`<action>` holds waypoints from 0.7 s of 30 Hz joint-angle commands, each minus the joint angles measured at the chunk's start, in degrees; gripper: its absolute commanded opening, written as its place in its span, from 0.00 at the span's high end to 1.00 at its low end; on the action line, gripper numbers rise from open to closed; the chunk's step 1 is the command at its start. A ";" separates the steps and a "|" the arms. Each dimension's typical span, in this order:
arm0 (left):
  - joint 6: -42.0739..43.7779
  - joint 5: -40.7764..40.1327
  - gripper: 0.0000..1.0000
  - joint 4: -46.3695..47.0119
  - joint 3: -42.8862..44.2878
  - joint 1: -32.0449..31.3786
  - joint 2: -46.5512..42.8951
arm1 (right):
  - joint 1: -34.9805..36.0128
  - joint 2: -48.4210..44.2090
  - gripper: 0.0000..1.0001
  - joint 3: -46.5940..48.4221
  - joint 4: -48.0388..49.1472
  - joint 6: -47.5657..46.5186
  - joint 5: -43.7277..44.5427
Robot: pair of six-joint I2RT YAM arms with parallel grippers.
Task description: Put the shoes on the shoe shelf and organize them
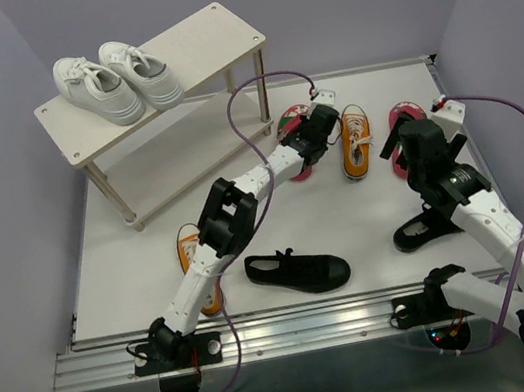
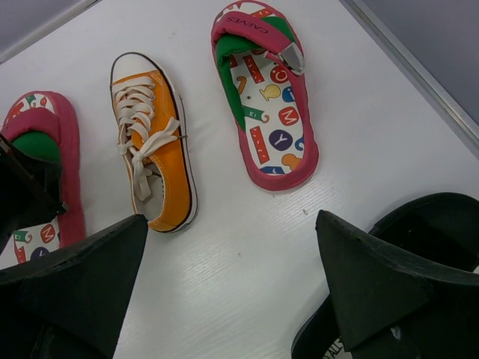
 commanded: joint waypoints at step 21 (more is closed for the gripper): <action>7.44 0.44 1.00 -2.67 -14.00 -10.08 -42.27 | -0.01 -3.17 0.00 -1.12 0.67 2.13 1.43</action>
